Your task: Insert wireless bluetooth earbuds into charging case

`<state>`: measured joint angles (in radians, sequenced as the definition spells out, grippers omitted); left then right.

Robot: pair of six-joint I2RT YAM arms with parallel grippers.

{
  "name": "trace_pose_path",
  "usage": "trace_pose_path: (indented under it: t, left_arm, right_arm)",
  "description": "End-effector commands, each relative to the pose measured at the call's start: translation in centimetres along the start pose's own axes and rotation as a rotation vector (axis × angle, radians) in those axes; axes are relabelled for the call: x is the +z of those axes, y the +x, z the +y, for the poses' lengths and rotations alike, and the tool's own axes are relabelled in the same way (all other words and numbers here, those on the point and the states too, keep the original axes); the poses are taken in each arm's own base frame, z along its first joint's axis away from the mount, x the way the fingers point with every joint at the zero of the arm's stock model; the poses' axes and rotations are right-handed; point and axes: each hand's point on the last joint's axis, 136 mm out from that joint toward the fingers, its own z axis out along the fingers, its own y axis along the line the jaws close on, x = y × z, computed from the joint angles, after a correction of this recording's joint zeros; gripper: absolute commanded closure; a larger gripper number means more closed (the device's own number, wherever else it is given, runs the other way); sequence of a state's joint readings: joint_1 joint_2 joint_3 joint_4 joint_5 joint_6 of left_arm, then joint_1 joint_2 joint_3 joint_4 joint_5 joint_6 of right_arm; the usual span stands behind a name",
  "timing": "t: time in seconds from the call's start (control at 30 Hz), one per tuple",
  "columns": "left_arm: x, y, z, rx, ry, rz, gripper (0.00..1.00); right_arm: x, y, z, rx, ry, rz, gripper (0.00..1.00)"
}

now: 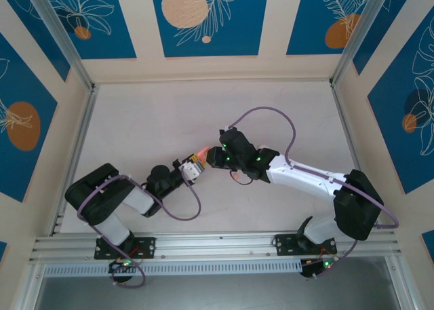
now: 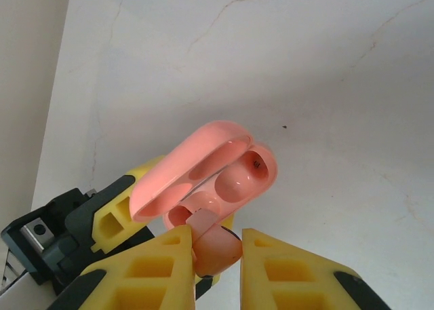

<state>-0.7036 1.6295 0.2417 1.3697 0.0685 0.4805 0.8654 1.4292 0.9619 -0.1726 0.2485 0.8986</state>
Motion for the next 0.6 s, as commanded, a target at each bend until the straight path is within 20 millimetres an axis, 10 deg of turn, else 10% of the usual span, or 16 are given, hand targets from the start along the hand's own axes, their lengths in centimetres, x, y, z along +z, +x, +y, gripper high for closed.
trace_pose_path:
  t: [0.0,0.57]
  left_arm:
    - [-0.24,-1.66,0.55,-0.004,-0.025,-0.054,0.78]
    - [-0.29,-1.99,0.53,-0.019,-0.020,-0.066,0.78]
  right_arm:
    - [0.49,0.41,-0.90,0.040,0.032,0.012,0.80]
    - [1.05,0.05,-0.15,0.082,-0.015,0.010,0.80]
